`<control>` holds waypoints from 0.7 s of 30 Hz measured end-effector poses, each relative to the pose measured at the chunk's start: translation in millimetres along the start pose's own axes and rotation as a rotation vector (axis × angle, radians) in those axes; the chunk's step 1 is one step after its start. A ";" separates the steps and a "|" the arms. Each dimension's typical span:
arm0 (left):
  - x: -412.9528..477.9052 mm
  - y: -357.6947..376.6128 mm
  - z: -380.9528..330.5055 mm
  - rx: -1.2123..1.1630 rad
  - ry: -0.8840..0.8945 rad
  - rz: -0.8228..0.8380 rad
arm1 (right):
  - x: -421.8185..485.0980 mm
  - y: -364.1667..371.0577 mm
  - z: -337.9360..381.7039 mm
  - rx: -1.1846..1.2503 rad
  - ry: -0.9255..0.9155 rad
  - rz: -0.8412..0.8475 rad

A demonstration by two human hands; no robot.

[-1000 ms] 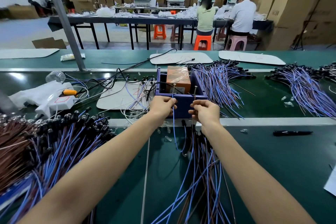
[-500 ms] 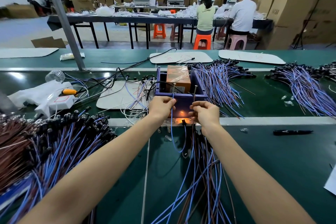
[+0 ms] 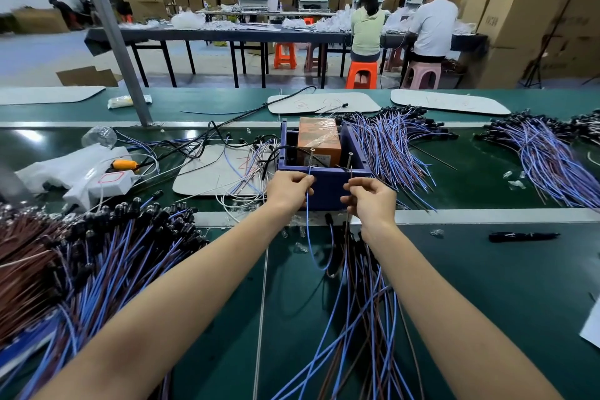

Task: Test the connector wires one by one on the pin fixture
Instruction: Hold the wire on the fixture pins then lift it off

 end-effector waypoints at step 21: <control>3.7 0.5 0.0 0.027 -0.008 0.013 | 4.8 2.0 -3.8 -0.068 0.028 0.019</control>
Point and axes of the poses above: each hand's wrist, its own x-axis towards the middle knuckle, its own y-axis out of the palm, z = x × y, the point moved 1 cm from there along x, towards the middle knuckle, and after that the axes turned 7 degrees about y, right-handed, at the moved point
